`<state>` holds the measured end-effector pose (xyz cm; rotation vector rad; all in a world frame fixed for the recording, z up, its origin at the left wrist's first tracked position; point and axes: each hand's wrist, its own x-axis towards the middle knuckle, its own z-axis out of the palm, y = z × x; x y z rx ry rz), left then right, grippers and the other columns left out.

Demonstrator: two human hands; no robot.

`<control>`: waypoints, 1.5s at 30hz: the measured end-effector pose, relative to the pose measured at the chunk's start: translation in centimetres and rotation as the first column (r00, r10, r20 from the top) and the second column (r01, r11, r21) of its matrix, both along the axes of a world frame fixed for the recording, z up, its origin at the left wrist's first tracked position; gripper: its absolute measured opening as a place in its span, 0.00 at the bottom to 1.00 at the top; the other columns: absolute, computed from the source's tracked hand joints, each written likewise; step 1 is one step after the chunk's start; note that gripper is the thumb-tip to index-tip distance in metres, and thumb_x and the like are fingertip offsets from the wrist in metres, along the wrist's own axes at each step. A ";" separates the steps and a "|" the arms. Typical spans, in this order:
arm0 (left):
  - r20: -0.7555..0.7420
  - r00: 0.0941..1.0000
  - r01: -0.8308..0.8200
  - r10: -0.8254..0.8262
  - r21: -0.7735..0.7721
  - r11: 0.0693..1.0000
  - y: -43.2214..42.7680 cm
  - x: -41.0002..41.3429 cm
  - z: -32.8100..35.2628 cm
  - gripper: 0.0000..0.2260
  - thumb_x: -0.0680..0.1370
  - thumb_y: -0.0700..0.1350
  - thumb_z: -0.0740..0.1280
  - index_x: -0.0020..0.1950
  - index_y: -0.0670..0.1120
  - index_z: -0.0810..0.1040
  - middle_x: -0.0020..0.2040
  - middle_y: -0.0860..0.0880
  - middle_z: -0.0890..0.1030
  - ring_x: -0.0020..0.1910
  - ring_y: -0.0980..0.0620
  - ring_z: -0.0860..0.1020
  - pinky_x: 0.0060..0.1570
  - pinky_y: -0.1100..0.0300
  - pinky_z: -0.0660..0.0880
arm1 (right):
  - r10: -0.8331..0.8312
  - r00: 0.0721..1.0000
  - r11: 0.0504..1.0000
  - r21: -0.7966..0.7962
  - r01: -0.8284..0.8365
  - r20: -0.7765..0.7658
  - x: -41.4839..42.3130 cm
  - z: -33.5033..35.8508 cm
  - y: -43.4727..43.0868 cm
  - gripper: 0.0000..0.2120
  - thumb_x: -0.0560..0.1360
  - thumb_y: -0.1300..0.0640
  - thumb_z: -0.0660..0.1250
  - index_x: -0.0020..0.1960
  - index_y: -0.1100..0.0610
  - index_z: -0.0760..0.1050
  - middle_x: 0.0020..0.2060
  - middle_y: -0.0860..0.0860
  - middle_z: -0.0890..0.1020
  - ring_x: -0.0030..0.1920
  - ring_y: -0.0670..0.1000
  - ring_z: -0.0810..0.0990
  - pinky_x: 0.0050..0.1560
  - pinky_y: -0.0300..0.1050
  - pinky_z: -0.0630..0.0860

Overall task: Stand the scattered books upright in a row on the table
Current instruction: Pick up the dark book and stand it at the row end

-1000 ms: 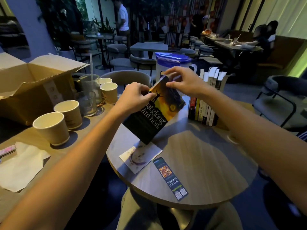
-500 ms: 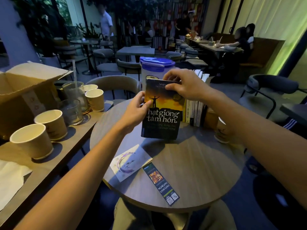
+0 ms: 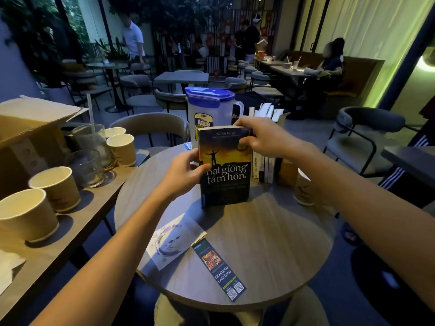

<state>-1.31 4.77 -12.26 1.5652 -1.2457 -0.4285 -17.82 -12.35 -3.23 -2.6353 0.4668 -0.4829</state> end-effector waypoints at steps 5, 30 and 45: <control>-0.014 0.998 0.066 -0.069 -0.154 0.986 -1.5 -1.8 3.2 0.13 0.80 0.40 0.67 0.65 0.45 0.75 0.57 0.45 0.81 0.53 0.48 0.83 0.44 0.53 0.83 | -0.041 0.980 0.997 -0.061 0.054 0.195 -1.3 3.2 -0.6 0.17 0.78 0.66 0.65 0.66 0.55 0.74 0.60 0.52 0.76 0.61 0.51 0.76 0.64 0.55 0.76; 0.384 0.911 -0.006 0.148 -0.347 0.938 -14.3 -10.9 3.9 0.15 0.76 0.41 0.72 0.60 0.43 0.75 0.53 0.50 0.78 0.50 0.59 0.77 0.49 0.68 0.78 | -0.459 0.876 0.880 0.214 0.425 0.149 -5.8 2.4 -8.7 0.20 0.77 0.63 0.69 0.67 0.56 0.69 0.54 0.54 0.80 0.51 0.55 0.84 0.51 0.55 0.84; 0.434 0.885 -0.023 0.169 -0.320 0.947 -16.8 -11.7 2.5 0.08 0.77 0.43 0.70 0.53 0.45 0.73 0.46 0.50 0.76 0.42 0.55 0.75 0.42 0.63 0.76 | -0.326 0.935 0.941 0.044 0.334 -0.137 -4.6 -2.4 -9.7 0.11 0.77 0.68 0.67 0.59 0.69 0.77 0.54 0.65 0.81 0.56 0.62 0.80 0.59 0.55 0.77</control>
